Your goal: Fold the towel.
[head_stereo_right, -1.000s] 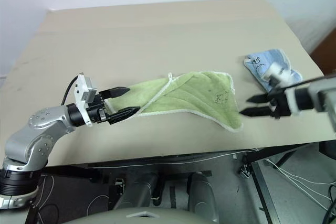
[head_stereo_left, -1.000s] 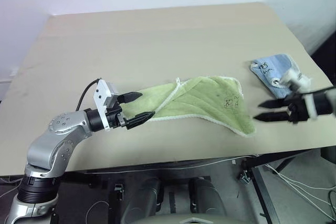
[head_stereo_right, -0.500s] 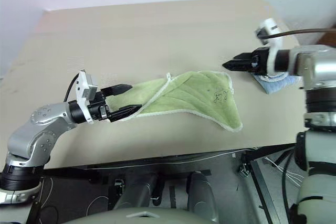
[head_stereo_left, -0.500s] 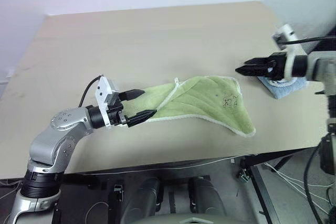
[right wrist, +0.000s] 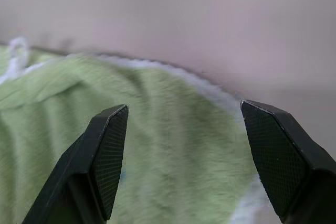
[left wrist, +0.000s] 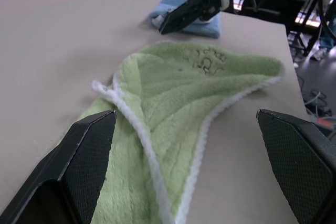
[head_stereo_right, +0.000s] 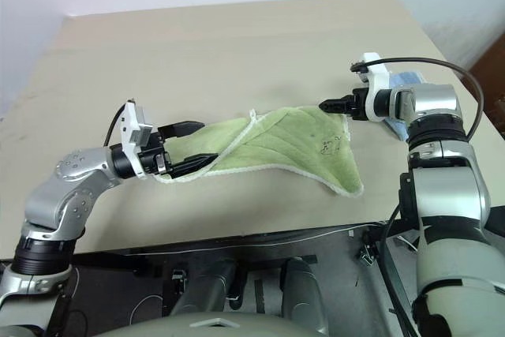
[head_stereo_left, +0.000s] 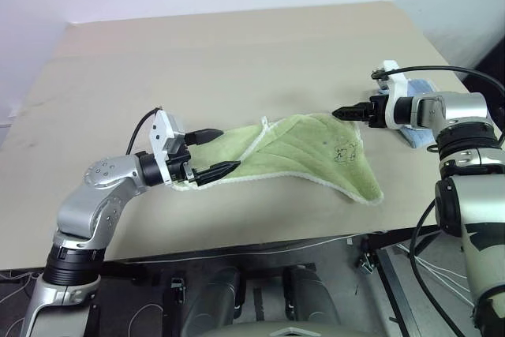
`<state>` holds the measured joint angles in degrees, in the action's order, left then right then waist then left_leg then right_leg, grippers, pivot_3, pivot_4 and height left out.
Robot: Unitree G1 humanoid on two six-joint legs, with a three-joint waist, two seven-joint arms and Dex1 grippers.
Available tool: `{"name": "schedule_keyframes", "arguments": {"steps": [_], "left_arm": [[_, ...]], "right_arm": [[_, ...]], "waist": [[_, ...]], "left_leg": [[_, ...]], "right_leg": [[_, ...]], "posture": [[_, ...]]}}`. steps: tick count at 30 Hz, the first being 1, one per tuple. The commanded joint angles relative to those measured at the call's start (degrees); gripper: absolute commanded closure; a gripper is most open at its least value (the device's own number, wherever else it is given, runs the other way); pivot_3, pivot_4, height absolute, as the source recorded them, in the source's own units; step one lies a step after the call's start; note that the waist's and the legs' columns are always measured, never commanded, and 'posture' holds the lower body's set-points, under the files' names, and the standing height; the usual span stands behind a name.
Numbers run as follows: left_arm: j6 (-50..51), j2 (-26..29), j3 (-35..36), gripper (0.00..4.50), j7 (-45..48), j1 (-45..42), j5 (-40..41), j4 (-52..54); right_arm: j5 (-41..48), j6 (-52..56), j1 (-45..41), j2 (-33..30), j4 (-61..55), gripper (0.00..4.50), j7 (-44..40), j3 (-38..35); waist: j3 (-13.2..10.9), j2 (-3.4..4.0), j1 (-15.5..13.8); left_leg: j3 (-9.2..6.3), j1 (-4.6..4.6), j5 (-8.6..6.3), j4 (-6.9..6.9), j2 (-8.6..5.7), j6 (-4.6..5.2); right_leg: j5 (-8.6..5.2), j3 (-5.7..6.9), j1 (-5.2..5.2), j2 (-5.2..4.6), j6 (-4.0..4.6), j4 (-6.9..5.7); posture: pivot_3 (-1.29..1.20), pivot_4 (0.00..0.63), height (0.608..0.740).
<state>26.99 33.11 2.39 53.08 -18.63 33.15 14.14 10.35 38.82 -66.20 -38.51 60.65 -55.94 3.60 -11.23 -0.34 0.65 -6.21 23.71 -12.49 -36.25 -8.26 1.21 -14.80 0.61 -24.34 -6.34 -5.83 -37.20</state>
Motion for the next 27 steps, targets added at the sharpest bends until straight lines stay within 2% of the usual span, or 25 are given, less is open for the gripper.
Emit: {"name": "schedule_keyframes", "arguments": {"steps": [1, 4, 15, 22, 25, 27], "left_arm": [[-2.6, -0.3, -0.5, 0.0, -0.5, -2.1, -1.8, 0.2], [-2.3, -0.2, -1.3, 0.0, -0.7, -2.3, -2.5, 0.7], [1.1, 0.0, -1.6, 0.0, -2.0, -3.4, -1.6, 2.4], [0.6, 0.4, -1.1, 0.0, -1.8, -2.2, -2.0, 2.4], [0.5, 0.6, -0.8, 0.0, -1.9, -1.4, -2.1, 2.6], [0.4, 0.6, -0.7, 0.0, -2.1, -0.6, -2.1, 2.7]], "right_arm": [[-1.6, -5.2, -2.4, 0.5, 3.8, 0.9, 4.2, -2.3], [-3.6, -7.4, -2.4, 1.3, 6.7, 0.9, 8.8, -2.4], [-5.6, -7.2, -1.4, 4.1, 7.7, 0.9, 6.7, -2.4], [-7.4, -7.7, -1.3, 3.7, 8.2, 0.9, 5.5, -2.0], [-7.4, -7.4, -1.6, 3.4, 9.0, 1.5, 5.8, -3.1], [-7.1, -7.1, -1.8, 3.3, 9.4, 2.16, 5.5, -3.8]], "waist": [[0.0, 0.0, 0.1], [0.0, 0.01, 0.4], [0.0, 0.01, 0.4], [0.0, 0.01, 0.4], [0.0, 0.01, 0.4], [0.0, 0.01, 0.4]], "left_leg": [[0.0, 0.0, 0.0, 0.0, 0.0, 0.0], [0.02, -0.01, 0.01, 0.02, 0.0, -0.01], [0.05, -0.02, 0.02, -0.02, 0.01, -0.02], [0.05, -0.04, 0.02, -0.01, 0.02, -0.03], [0.05, -0.04, 0.02, -0.01, 0.01, -0.03], [0.05, -0.04, 0.02, -0.01, 0.02, -0.03]], "right_leg": [[0.0, 0.0, 0.0, 0.01, 0.0, 0.0], [0.0, -0.04, -0.01, 0.02, 0.0, -0.02], [0.01, -0.12, -0.05, 0.08, -0.01, -0.1], [0.01, -0.13, -0.04, 0.09, -0.01, -0.1], [0.01, -0.13, -0.04, 0.09, -0.01, -0.1], [0.01, -0.13, -0.04, 0.09, -0.01, -0.1]], "posture": [[0.0, 0.15, 0.74], [0.0, 0.15, 0.74], [0.0, 0.15, 0.74], [0.0, 0.15, 0.74], [0.0, 0.15, 0.74], [0.0, 0.15, 0.74]]}}
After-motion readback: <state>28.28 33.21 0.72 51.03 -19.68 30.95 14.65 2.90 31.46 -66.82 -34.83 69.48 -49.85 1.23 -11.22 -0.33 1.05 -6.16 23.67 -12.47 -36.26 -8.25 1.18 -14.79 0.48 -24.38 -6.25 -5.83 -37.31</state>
